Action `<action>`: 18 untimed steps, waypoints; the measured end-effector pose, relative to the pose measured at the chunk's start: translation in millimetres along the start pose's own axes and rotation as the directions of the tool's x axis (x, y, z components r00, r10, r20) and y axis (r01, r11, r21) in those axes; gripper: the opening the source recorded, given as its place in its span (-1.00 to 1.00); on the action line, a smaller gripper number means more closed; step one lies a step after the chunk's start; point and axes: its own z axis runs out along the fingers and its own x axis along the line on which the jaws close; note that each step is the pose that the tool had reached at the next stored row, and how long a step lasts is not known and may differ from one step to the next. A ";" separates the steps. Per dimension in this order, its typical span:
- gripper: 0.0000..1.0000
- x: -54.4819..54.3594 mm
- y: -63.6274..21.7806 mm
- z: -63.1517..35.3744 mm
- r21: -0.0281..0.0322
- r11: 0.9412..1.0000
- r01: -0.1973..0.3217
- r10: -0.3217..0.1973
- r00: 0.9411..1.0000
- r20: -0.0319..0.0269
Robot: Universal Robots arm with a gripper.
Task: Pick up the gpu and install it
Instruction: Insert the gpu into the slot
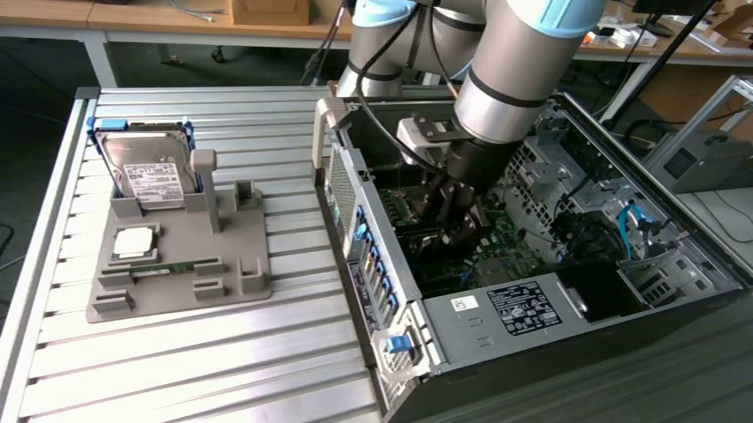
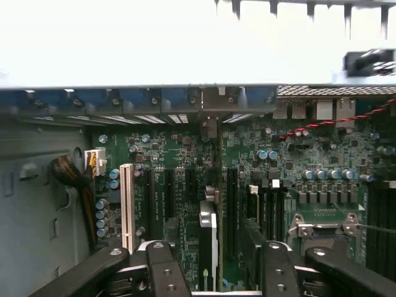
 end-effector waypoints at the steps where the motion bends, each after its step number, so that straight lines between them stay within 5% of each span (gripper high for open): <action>1: 0.05 -0.1 0.1 -3.3 0.000 1.000 0.000 0.000 1.000 0.000; 4: 0.01 -2.6 0.2 -8.9 0.001 1.000 0.000 0.000 1.000 0.000; 13: -0.73 -2.8 0.1 -9.3 0.001 1.000 0.006 -0.006 1.000 0.000; 18: -0.79 -3.1 -18.6 -8.8 -0.011 1.000 0.017 -0.017 1.000 0.000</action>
